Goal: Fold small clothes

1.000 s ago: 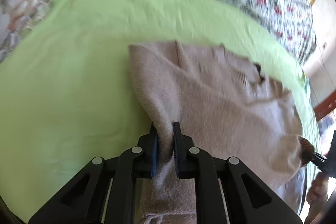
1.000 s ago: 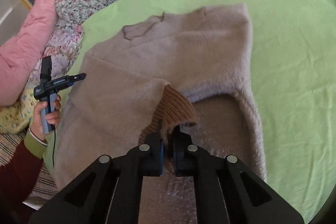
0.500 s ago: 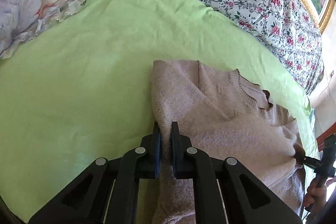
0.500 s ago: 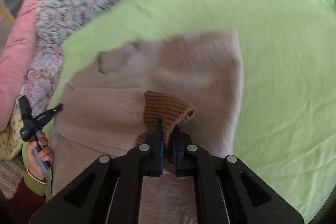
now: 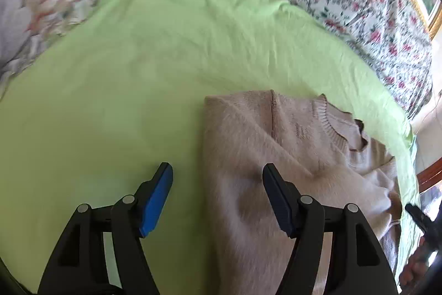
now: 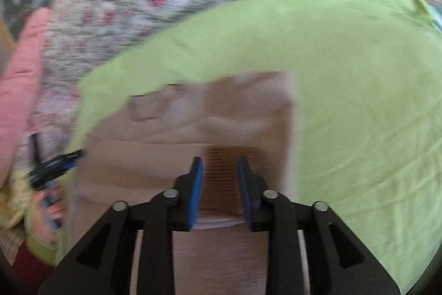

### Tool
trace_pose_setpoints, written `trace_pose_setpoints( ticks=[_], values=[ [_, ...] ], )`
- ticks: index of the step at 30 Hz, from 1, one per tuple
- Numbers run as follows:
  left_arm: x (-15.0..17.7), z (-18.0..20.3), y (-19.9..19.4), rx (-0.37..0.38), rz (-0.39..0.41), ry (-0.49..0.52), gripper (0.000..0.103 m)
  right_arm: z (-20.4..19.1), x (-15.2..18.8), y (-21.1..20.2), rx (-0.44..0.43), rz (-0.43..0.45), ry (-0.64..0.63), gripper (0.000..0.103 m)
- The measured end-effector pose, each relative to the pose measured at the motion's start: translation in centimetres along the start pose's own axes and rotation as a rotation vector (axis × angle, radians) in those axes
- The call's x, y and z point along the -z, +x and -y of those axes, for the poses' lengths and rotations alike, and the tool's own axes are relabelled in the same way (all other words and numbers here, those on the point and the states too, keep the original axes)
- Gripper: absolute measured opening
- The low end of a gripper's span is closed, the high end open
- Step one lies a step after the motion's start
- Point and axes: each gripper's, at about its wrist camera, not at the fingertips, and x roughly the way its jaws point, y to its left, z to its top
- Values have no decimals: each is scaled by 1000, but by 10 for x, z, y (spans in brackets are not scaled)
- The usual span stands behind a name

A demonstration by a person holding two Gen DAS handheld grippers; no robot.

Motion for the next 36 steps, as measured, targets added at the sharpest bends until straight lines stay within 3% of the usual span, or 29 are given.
trace_pose_setpoints(
  ticks=[1,2,4,7,11,14,20,27,30,33,36],
  values=[
    [-3,4,4,-15,-1,11,66,-7,2,9,-33,-32,-13,37],
    [-5,9,7,-38,13,36,50,-13,3,17,-41,-53,-28,38],
    [-8,19,9,-40,30,79,8,-22,5,36,-49,-97,-61,38],
    [-8,18,-6,-59,131,52,6,-21,10,51,-36,-130,-63,38],
    [-6,4,5,-94,131,2,5,5,14,61,11,-132,-4,38],
    [-5,1,6,-84,133,-12,6,15,15,61,-26,-116,62,36],
    [17,1,-39,-85,125,35,9,5,21,31,47,-93,40,38],
    [104,-2,-113,8,93,38,23,4,58,-26,30,-39,62,49],
    [145,-1,-135,11,84,54,31,4,82,-48,37,-40,66,49],
    [180,-1,-151,4,63,63,51,4,105,-66,39,-37,79,49],
    [218,-2,-168,18,38,73,52,5,129,-85,51,-31,84,49]
  ],
)
